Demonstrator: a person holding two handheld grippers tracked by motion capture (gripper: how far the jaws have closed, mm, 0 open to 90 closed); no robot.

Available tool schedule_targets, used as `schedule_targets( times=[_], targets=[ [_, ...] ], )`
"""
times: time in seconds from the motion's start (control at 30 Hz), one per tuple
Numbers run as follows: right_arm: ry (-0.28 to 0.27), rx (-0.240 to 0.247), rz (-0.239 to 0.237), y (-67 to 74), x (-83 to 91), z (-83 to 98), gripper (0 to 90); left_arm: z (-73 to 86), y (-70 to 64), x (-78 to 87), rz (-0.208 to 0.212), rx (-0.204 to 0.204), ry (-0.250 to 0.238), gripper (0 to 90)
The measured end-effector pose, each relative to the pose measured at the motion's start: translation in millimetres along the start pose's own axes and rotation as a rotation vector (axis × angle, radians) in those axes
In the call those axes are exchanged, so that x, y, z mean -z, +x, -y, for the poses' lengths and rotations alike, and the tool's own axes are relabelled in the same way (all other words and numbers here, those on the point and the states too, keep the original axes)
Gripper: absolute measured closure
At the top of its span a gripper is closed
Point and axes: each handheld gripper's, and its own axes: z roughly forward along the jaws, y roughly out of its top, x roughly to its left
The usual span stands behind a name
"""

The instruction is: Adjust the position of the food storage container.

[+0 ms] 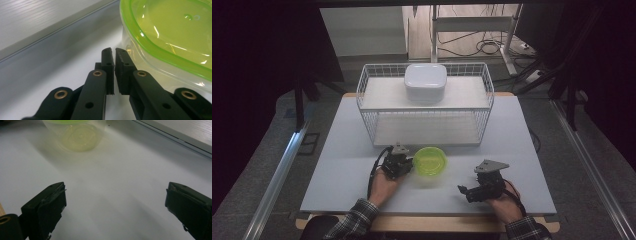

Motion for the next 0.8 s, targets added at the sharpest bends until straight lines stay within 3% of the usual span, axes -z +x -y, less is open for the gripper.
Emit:
schedule_targets(
  times=[0.2, 0.23, 0.37, 0.43, 0.57, 0.67, 0.7, 0.8],
  targets=[
    [-0.005, -0.008, -0.004, -0.6, 1.4, -0.2, 3.6, -0.9, 4.0, 13.2, -0.002, -0.001, -0.007, 81.3],
    [-0.01, -0.019, -0.009, -1.1, 1.6, -0.2, 3.7, -0.7, 3.4, 19.6, 0.001, -0.01, -0.004, 73.6],
    [-0.018, -0.034, -0.012, -3.0, 2.8, -0.3, 3.6, 1.6, 0.3, 28.2, -0.01, -0.045, -0.007, 60.3],
    [-0.031, -0.052, -0.013, -4.7, 4.1, -0.7, 3.6, 5.0, -0.8, 37.0, -0.013, -0.063, -0.003, 48.6],
    [-0.045, -0.06, -0.006, -5.8, 5.7, -1.1, 3.5, 9.2, -1.2, 46.1, -0.021, -0.074, -0.008, 38.7],
    [-0.058, -0.064, -0.001, -6.6, 6.6, -1.5, 3.1, 13.9, -0.2, 58.0, -0.012, -0.061, -0.035, 27.9],
    [-0.063, -0.064, 0.0, -6.9, 6.9, -1.4, 3.0, 14.8, 0.1, 61.0, -0.009, -0.055, -0.044, 20.4],
    [-0.068, -0.061, 0.0, -6.9, 7.1, -1.4, 3.0, 20.4, -0.2, 72.1, -0.013, -0.043, -0.08, 11.4]
  ],
)
